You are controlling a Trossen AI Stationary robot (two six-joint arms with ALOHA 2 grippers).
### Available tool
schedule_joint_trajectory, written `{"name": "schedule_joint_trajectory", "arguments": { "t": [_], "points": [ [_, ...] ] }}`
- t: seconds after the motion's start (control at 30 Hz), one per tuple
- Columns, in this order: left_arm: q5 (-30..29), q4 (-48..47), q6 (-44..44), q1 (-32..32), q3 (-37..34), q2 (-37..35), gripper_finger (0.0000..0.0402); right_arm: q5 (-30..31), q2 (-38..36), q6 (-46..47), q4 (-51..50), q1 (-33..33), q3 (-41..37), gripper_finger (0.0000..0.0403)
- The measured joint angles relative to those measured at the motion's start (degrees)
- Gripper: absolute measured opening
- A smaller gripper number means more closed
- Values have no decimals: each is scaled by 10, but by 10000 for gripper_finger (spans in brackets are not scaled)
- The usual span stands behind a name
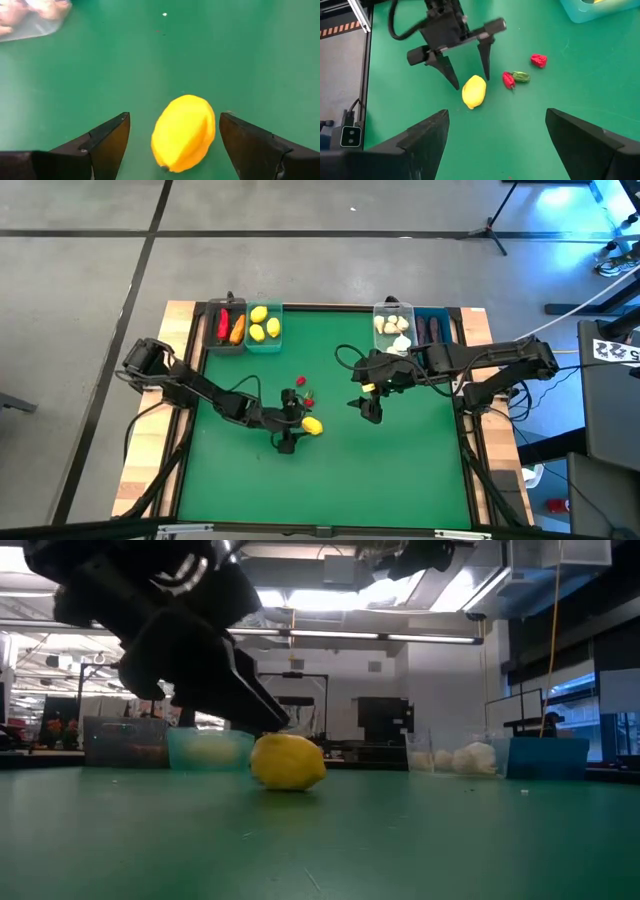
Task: Sort produce into baskets
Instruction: Put the lemon into the transparent light blue bin
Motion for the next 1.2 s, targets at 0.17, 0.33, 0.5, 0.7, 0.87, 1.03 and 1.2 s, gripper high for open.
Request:
{"name": "schedule_joint_trajectory", "arguments": {
  "t": [0.17, 0.33, 0.5, 0.7, 0.87, 1.03, 1.2],
  "points": [
    [59, 11, -16, 18, 0, 24, 304, 0, 0, 0, -1, 0, 0, 330],
    [74, 35, -17, 19, 0, 51, 304, 0, 0, 0, -3, 0, 0, 330],
    [77, 51, -47, 26, 0, 67, 302, 0, 0, -1, -11, 0, 0, 330],
    [120, 53, -63, 36, 0, 69, 254, 10, 0, -3, -14, 0, 0, 330],
    [121, 57, -81, 36, 0, 68, 209, 10, 0, -3, -14, 0, 0, 330],
    [121, 58, -127, 38, 0, 66, 202, 11, 0, -3, -14, 0, 0, 330],
    [113, 43, -168, 58, 0, 47, 203, 11, 0, -3, -15, 0, 0, 330]
  ]
}}
